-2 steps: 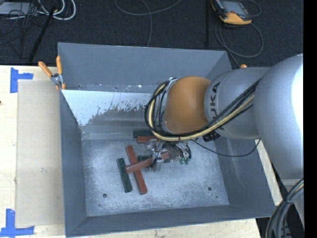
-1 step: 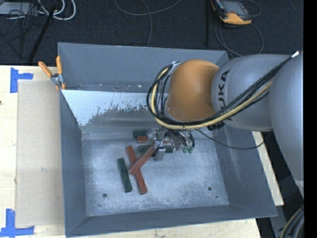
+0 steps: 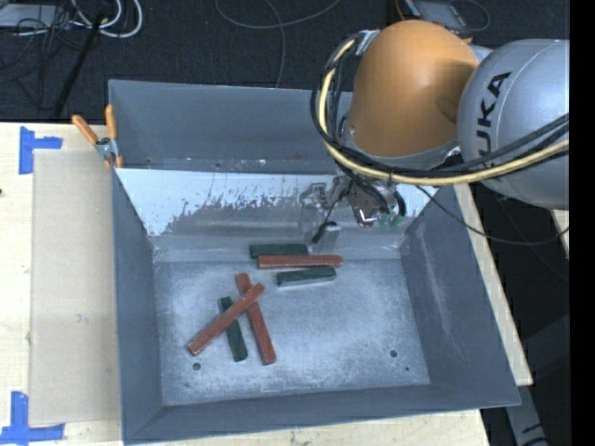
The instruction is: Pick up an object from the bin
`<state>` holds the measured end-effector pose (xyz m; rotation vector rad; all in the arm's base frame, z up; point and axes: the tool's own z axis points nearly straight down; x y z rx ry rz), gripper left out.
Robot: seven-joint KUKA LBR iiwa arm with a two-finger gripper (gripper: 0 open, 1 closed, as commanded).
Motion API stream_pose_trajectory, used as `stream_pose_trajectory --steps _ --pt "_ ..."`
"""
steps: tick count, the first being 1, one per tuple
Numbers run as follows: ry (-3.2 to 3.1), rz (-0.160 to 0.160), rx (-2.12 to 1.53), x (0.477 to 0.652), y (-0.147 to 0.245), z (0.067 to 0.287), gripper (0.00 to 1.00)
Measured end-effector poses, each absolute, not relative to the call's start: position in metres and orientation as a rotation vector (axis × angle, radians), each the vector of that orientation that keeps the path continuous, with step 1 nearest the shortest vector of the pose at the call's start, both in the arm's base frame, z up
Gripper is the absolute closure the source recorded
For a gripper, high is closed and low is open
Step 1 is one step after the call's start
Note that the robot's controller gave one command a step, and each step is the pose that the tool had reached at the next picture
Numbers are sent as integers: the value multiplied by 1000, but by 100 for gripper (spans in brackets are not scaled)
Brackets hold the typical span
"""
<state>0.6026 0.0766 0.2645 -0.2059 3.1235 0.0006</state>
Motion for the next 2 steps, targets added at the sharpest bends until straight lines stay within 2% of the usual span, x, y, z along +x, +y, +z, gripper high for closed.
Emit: stream_pose_trajectory --steps 1,2 --pt "3133 0 -205 601 76 259 0" --pt "3137 0 -275 613 86 111 0"
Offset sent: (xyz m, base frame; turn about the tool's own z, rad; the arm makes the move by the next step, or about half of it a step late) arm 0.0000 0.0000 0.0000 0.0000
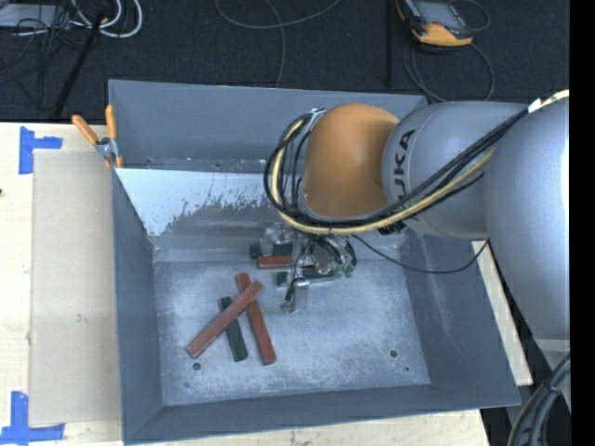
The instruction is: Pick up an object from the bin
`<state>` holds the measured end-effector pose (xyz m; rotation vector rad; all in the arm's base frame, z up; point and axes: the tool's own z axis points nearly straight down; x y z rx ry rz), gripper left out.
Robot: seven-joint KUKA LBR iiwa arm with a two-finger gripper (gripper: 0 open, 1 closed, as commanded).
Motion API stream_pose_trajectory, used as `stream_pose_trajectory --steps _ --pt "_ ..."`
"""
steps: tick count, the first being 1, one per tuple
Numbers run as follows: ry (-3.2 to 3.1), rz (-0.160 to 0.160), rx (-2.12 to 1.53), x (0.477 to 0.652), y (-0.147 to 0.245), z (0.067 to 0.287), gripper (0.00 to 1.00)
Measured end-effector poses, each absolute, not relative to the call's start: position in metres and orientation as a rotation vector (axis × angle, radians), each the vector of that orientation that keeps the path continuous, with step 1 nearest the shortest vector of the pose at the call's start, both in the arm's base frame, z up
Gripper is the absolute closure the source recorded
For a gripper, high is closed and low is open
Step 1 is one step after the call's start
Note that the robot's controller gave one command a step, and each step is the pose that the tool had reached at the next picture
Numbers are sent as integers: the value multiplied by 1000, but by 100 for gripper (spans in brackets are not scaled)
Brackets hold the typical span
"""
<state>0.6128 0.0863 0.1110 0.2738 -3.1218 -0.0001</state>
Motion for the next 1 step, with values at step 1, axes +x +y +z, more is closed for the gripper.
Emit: stream_pose_trajectory --steps 1 --pt "-3085 -4 577 541 171 72 0"
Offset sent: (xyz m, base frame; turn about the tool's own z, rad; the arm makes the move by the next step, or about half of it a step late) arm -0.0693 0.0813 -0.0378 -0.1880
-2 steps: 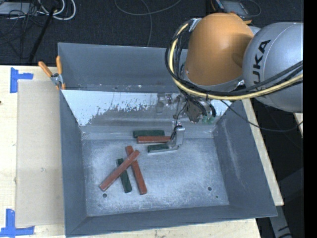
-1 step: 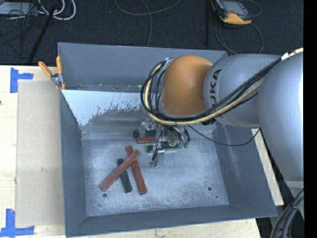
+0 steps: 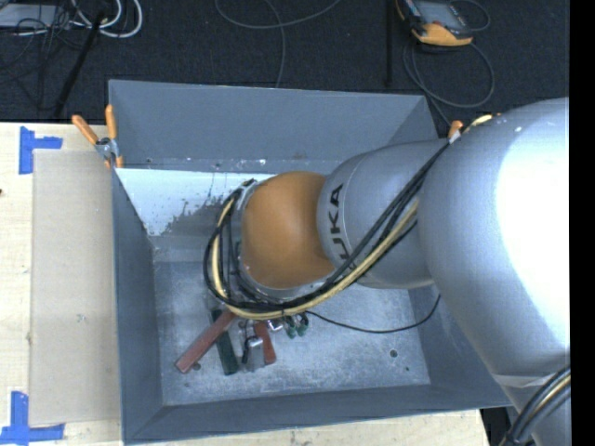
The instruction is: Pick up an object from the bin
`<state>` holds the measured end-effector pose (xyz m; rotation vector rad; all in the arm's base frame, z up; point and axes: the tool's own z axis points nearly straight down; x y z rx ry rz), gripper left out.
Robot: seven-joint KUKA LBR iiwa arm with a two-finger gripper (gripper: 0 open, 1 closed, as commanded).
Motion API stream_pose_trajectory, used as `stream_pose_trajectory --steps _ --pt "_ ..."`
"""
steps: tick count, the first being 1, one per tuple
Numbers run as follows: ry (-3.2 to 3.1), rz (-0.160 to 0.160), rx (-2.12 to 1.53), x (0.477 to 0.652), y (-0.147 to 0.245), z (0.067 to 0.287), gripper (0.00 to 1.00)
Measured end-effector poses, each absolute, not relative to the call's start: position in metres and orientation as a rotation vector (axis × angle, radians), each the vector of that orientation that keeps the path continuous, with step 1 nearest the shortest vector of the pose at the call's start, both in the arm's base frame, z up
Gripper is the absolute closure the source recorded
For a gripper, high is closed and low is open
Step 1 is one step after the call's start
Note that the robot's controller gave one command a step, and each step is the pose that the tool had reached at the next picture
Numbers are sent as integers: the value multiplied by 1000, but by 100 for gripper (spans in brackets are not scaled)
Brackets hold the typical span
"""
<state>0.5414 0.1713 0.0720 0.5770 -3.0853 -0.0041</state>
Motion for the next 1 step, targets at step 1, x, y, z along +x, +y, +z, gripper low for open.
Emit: stream_pose_trajectory --steps 1 --pt "-3053 -3 740 506 213 69 0"
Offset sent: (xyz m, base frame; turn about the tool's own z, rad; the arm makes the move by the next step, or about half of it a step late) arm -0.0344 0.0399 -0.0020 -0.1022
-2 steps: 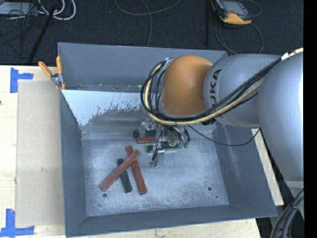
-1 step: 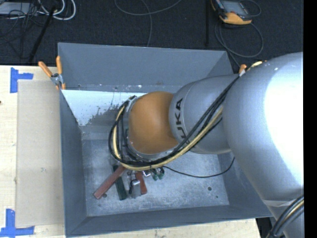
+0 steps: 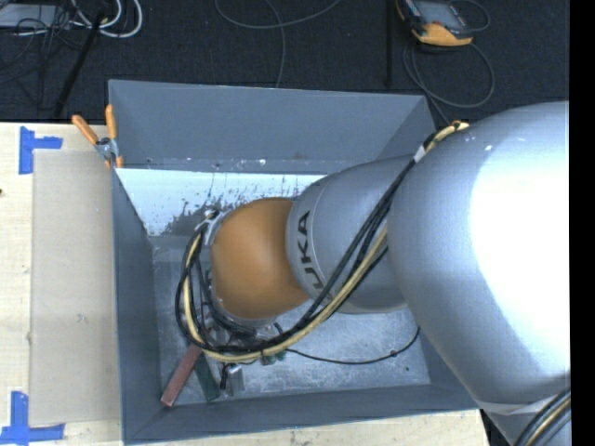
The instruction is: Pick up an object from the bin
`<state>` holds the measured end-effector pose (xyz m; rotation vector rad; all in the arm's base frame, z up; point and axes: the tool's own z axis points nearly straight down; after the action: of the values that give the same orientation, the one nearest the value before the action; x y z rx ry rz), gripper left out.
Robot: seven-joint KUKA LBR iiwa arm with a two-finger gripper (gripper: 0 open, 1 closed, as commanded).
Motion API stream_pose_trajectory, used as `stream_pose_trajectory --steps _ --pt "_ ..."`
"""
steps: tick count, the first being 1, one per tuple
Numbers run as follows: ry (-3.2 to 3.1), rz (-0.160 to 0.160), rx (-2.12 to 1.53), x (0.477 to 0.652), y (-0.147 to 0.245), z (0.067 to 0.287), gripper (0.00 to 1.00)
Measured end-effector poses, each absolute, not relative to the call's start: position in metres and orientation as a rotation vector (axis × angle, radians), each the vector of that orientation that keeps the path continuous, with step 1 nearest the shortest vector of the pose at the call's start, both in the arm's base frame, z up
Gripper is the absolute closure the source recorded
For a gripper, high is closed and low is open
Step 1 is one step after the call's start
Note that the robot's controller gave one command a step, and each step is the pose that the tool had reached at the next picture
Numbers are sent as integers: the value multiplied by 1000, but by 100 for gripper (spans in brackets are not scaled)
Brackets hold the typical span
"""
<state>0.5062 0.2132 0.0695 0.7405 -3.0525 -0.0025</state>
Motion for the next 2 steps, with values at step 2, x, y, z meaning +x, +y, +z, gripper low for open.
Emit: stream_pose_trajectory --steps 2 --pt "-3053 -1 750 515 222 80 100"
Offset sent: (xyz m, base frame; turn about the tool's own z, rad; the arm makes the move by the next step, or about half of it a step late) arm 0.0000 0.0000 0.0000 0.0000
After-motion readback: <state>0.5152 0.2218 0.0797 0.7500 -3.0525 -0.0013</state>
